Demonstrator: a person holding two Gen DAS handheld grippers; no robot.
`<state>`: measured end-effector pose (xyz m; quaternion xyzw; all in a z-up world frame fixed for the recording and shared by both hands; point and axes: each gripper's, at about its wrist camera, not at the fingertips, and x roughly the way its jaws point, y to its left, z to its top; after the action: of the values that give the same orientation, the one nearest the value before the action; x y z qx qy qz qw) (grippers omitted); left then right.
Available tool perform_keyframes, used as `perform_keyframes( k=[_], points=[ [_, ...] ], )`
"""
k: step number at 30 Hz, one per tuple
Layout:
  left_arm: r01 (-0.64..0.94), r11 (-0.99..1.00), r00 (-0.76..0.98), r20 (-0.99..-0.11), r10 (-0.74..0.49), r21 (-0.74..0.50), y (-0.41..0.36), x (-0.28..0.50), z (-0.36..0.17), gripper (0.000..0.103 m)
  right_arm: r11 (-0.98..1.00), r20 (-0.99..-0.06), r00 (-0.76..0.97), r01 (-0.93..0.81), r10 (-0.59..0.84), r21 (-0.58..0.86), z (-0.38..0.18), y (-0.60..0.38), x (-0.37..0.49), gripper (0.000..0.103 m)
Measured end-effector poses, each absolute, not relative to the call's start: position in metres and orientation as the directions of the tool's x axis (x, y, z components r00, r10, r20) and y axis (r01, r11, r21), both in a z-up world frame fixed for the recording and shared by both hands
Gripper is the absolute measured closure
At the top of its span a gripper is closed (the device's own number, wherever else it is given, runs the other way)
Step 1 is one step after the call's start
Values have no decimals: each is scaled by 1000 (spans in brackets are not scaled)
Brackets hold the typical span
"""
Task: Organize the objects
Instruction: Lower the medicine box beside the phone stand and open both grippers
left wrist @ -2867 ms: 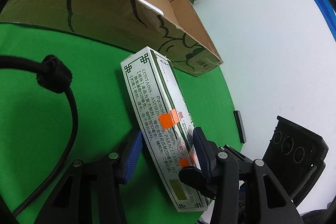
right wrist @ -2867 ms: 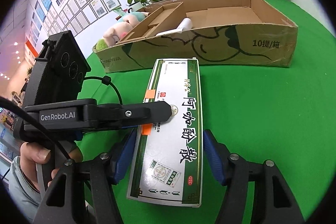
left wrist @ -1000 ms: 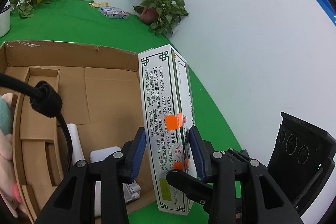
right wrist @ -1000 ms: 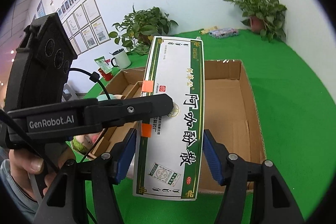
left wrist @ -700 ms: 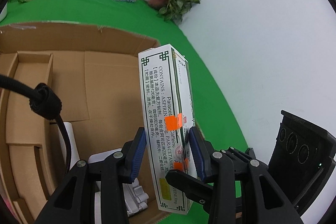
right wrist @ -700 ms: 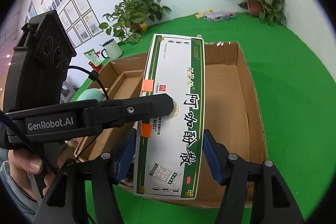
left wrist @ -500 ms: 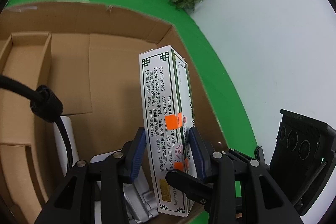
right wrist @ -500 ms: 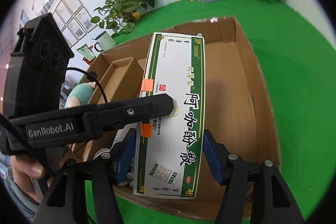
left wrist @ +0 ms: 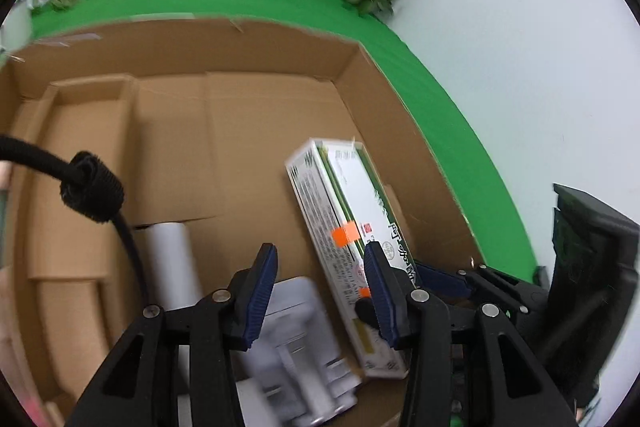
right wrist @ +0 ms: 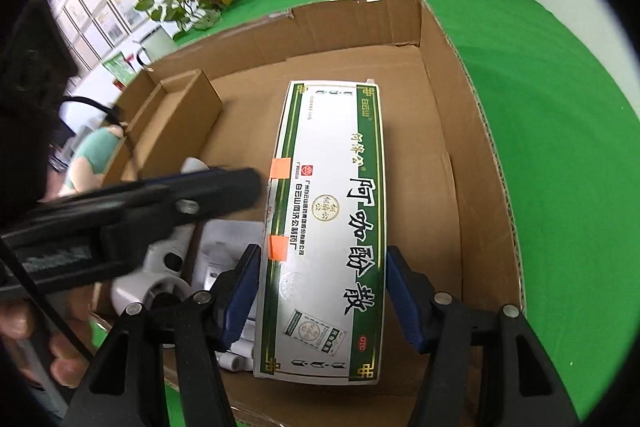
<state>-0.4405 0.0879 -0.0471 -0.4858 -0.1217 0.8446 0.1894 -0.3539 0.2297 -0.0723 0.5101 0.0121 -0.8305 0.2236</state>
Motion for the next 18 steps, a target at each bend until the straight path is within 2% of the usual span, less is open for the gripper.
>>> perform_keyframes(
  k=[4,7,11,15,18],
  points=[
    [-186,-924,-557,-740,378,-333,76,-421,-26,45,-906,-857,-370,359,-359,225,-75,231,-356,41],
    [-186,-941,-618,-711,335,-282,63,-397,-14,38,-906,-865,-350,354,-360,233,-77,229,-355,40],
    [-148,-967,-699,-670,252,-210,36,-349,2,30,-898,-874,-323,373,-362,234,-84,221,-345,29],
    [-91,-991,-766,-628,134,-100,4,-306,0,22,-901,-845,-395,382,-359,204,-72,223,-332,26],
    [-36,-997,-789,-611,66,-61,-18,-277,-7,21,-926,-758,-573,362,-312,108,-49,229,-307,19]
  ],
)
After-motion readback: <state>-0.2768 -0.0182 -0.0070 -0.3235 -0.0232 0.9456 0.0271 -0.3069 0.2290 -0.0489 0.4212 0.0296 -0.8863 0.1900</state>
